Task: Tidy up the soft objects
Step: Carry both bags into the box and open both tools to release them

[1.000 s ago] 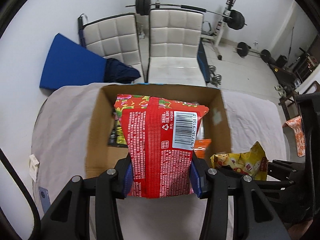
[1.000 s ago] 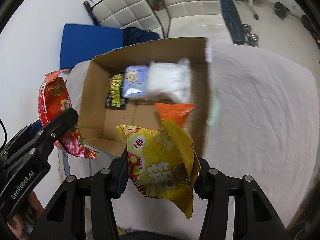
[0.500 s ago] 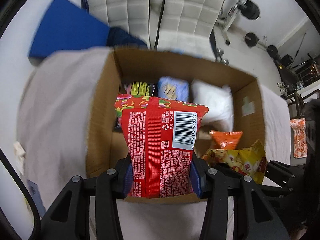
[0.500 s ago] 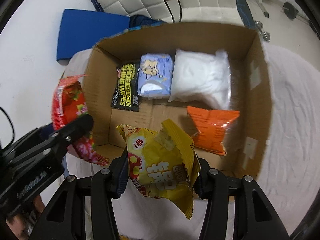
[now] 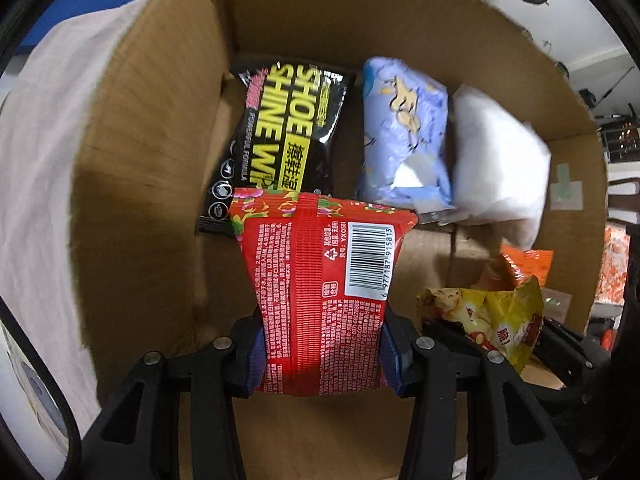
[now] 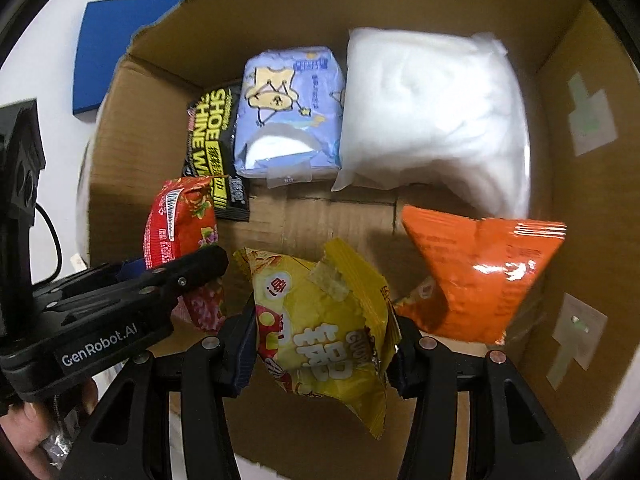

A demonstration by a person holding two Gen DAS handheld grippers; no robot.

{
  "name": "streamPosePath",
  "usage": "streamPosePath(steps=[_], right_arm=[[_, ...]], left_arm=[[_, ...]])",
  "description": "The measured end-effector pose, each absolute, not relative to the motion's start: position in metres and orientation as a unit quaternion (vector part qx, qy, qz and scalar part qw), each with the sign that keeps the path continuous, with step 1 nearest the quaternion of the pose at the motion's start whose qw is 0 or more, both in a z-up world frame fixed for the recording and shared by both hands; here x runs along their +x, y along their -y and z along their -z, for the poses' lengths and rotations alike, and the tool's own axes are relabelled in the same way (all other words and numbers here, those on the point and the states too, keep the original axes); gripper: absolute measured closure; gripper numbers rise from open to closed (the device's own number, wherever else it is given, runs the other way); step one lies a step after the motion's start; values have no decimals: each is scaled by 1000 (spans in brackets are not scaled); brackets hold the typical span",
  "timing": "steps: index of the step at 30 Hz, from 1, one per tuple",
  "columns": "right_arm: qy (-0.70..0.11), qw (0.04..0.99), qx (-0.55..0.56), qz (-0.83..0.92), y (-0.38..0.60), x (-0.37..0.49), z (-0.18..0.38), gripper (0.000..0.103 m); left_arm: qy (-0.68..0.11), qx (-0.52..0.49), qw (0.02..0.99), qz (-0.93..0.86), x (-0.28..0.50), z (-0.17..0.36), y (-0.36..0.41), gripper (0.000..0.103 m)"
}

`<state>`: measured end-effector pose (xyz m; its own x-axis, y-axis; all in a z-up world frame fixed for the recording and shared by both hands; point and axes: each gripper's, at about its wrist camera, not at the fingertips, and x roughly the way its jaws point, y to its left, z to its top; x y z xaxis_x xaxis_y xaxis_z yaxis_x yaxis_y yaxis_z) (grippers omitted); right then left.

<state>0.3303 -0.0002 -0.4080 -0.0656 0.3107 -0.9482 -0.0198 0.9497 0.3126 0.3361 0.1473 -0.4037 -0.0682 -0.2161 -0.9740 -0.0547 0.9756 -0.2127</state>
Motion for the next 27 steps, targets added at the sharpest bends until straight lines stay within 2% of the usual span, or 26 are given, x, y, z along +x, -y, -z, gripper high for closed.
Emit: streamPosePath(steps=[8, 10, 12, 26, 27], right_arm=[[-733, 666, 74, -117, -11, 330, 433, 43], [-733, 668, 64, -111, -12, 330, 435, 30], [-731, 670, 63, -110, -12, 329, 434, 25], [-704, 705, 33, -74, 17, 315, 388, 25], [-703, 707, 34, -72, 24, 315, 383, 25]], left_arm=[[-749, -66, 655, 71, 343, 416, -136, 58], [-748, -64, 657, 70, 344, 412, -134, 58], [-743, -60, 663, 67, 345, 404, -133, 58], [-683, -32, 727, 54, 337, 334, -111, 56], [-679, -30, 732, 54, 336, 329, -109, 54]])
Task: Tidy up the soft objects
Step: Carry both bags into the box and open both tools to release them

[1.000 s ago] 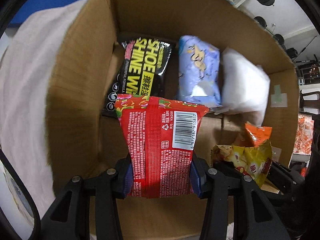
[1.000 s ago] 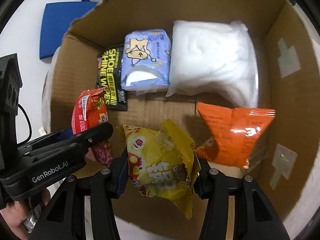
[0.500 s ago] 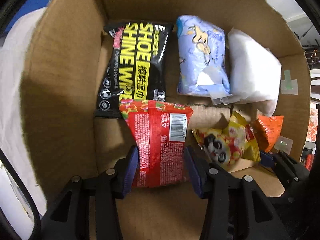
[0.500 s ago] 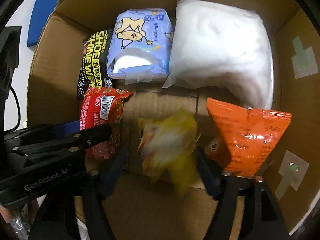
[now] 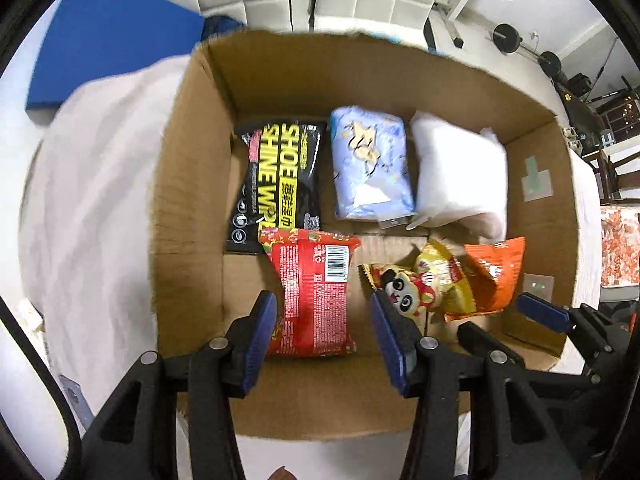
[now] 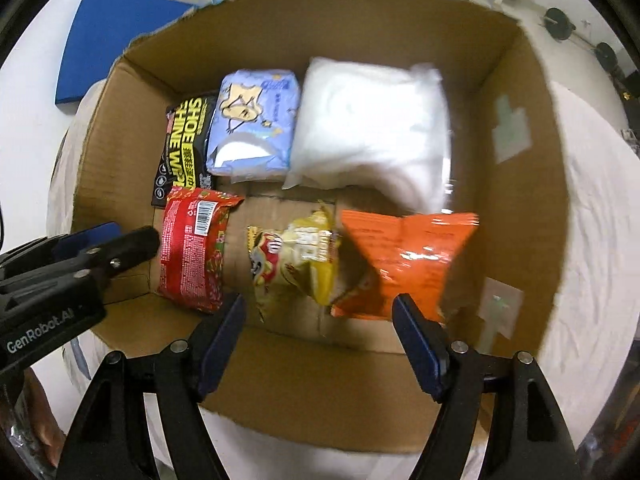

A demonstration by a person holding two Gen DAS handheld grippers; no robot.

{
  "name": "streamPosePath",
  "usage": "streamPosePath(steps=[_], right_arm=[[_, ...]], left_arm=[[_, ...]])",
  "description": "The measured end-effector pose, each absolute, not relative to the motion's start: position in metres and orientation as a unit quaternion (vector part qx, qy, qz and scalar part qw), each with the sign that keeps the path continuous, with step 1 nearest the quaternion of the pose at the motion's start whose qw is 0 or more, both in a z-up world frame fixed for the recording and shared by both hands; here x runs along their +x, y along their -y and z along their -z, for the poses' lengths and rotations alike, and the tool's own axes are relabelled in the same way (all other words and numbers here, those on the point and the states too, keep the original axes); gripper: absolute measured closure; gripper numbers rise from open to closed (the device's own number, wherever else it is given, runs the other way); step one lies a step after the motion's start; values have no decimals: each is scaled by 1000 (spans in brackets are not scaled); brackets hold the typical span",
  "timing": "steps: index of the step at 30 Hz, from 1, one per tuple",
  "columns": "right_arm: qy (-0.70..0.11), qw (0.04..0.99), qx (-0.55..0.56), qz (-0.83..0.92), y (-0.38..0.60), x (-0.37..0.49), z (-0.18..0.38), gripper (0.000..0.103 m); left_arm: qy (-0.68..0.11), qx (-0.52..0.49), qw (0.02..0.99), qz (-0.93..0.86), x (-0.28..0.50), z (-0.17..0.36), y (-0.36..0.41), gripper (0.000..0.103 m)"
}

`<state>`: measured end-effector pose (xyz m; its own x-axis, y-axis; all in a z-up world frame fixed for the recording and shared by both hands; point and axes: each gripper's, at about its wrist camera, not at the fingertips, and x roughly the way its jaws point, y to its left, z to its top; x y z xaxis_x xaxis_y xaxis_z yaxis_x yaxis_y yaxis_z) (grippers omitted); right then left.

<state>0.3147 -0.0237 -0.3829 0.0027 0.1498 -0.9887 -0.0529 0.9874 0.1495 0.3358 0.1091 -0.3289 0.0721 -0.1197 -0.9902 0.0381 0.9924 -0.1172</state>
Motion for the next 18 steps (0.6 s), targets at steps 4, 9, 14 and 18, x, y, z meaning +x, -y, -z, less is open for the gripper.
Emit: streamPosePath(steps=[4, 9, 14, 18], right_arm=[[-691, 720, 34, -57, 38, 310, 363, 8], [-670, 741, 23, -33, 55, 303, 341, 0], [-662, 750, 15, -14, 66, 302, 321, 0], [-657, 754, 13, -7, 73, 300, 311, 0]], left_arm=[[-656, -31, 752, 50, 323, 314, -115, 28], [-630, -18, 776, 26, 312, 298, -118, 9], [-622, -14, 783, 15, 308, 286, -124, 4], [-617, -12, 787, 15, 304, 280, -122, 3]])
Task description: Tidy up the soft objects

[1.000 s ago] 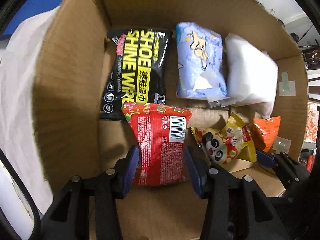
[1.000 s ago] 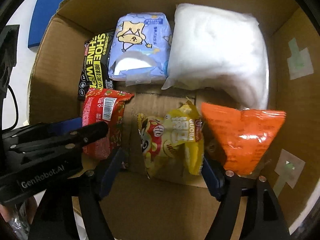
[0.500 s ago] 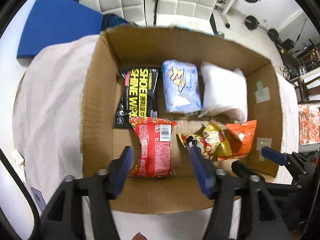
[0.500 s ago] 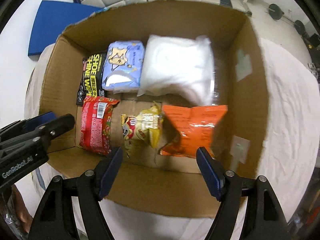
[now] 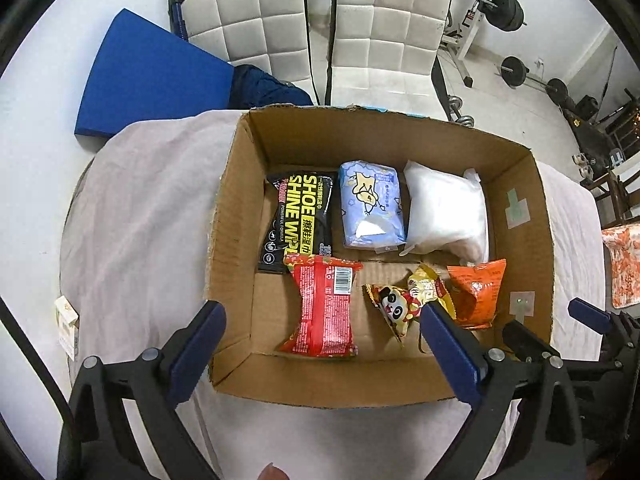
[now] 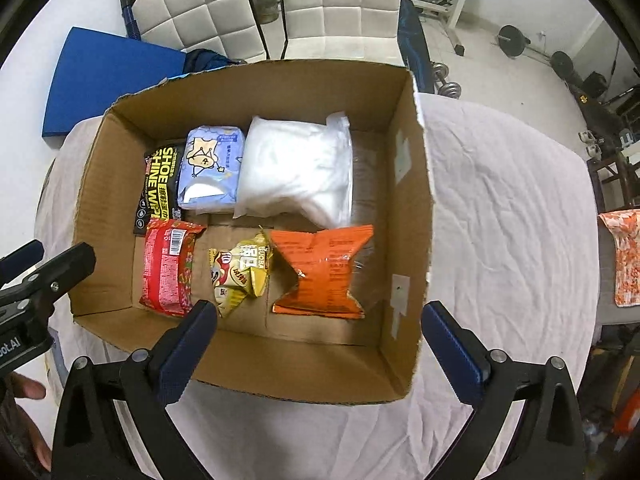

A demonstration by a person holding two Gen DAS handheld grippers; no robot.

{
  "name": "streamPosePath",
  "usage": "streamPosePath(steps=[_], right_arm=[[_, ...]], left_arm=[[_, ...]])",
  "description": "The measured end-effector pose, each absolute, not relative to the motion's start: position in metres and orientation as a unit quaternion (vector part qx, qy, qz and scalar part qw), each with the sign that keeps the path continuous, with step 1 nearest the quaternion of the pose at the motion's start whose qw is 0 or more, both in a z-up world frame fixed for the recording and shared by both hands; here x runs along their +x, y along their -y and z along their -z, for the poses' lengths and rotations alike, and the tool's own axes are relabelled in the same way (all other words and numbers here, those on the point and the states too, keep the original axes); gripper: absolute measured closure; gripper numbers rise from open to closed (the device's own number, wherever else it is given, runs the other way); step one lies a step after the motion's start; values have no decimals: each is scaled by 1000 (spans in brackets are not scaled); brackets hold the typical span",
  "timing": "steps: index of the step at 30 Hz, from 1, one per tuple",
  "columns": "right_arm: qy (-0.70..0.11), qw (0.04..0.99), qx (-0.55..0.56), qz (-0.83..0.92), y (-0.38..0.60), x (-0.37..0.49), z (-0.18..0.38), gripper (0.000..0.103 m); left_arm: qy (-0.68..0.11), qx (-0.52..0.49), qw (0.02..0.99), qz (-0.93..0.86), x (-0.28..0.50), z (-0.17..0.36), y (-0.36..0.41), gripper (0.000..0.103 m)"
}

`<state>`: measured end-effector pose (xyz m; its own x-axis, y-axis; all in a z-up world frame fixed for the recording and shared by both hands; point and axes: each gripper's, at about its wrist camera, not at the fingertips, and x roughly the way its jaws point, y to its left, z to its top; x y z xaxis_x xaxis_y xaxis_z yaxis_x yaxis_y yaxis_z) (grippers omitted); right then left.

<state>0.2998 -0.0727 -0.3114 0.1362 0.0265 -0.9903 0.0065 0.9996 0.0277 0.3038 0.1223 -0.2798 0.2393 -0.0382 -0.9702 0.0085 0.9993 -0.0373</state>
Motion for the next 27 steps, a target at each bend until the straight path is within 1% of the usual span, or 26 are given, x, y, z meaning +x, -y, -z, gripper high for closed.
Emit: streamPosePath(steps=[4, 8, 18, 23, 27], right_arm=[[-653, 757, 15, -4, 75, 294, 301, 0], [-637, 771, 15, -7, 79, 280, 275, 0], [-579, 815, 21, -6, 103, 207, 157, 0], [-562, 827, 28, -3, 112, 175, 115, 0], [-553, 833, 30, -11, 112, 153, 90, 0]], left_arm=[[-600, -9, 800, 13, 295, 263, -119, 3], [-577, -11, 817, 17, 277, 231, -113, 3], [-515, -33, 856, 22, 207, 143, -106, 3], [-496, -34, 867, 25, 181, 105, -107, 3], [-488, -32, 872, 25, 166, 89, -108, 3]])
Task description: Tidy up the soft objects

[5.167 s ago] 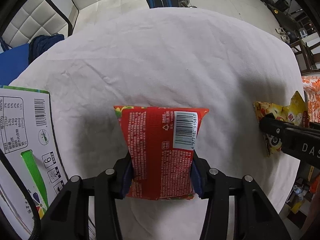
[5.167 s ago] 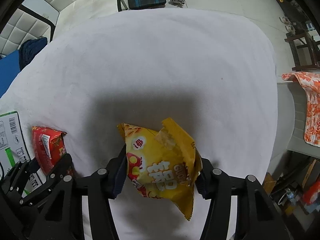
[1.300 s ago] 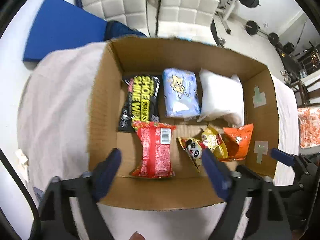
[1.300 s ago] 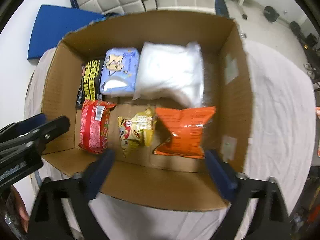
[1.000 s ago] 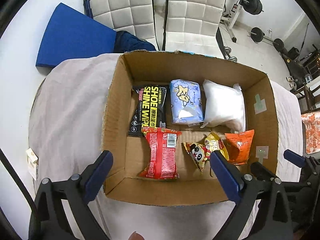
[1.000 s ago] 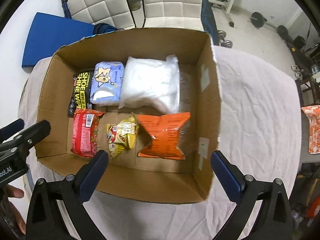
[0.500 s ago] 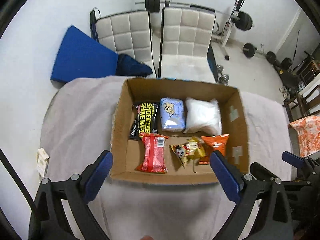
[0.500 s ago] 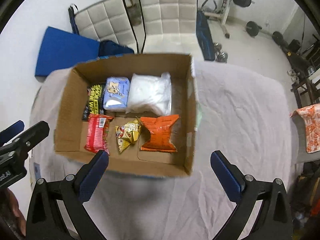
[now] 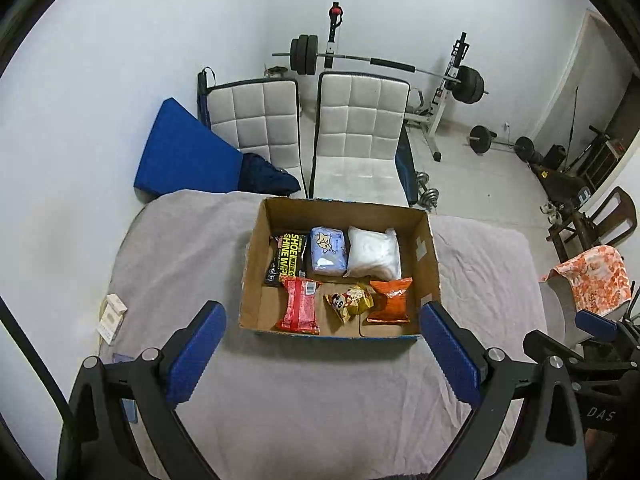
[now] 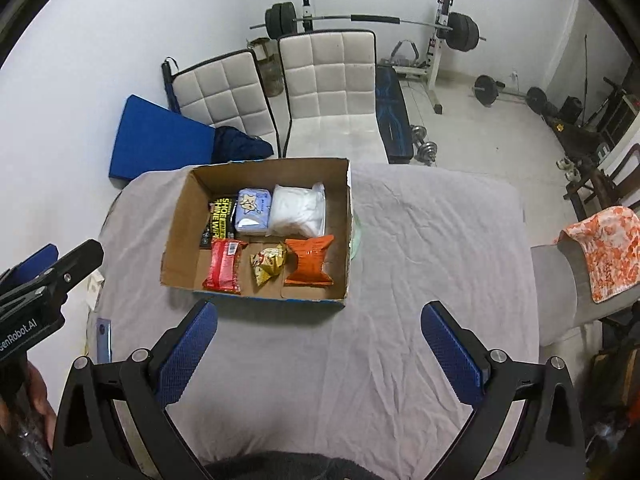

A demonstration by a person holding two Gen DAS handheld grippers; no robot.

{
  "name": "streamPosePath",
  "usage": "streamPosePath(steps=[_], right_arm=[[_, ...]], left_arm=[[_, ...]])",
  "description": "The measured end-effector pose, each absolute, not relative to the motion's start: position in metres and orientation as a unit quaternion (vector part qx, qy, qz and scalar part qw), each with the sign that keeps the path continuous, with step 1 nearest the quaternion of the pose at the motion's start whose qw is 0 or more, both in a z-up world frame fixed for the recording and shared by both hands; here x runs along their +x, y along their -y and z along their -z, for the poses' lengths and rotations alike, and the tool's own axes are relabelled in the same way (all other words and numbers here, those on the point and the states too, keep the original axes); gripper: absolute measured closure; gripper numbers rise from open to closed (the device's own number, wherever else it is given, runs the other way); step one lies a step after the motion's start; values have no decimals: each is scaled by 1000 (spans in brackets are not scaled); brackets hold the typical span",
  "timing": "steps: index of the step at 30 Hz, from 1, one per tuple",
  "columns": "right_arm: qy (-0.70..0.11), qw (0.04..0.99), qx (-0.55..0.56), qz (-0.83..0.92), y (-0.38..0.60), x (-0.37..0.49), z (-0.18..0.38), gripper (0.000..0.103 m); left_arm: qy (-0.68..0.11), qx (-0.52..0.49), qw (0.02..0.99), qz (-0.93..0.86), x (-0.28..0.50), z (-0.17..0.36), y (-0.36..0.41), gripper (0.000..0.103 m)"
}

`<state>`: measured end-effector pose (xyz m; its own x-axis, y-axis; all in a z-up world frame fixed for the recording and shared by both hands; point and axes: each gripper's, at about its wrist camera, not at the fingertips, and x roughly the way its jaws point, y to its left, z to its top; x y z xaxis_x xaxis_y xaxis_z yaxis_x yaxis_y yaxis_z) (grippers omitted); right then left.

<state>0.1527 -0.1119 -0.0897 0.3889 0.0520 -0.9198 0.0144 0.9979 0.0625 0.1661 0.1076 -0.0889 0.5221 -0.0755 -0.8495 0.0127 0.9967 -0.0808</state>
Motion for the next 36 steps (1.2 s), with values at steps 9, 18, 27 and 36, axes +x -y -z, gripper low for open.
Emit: streamPosePath(steps=[9, 18, 27, 36], right_arm=[[-524, 851, 35, -17, 109, 130, 47, 0], [-512, 858, 36, -15, 109, 120, 26, 0], [-510, 860, 32, -12, 106, 119, 24, 0], [-509, 860, 34, -10, 106, 118, 23, 0]], left_arm=[[-482, -33, 875, 27, 141, 65, -112, 3], [-472, -28, 881, 32, 130, 54, -109, 3], [-465, -26, 884, 31, 126, 49, -108, 3], [-464, -25, 885, 32, 124, 48, -108, 3]])
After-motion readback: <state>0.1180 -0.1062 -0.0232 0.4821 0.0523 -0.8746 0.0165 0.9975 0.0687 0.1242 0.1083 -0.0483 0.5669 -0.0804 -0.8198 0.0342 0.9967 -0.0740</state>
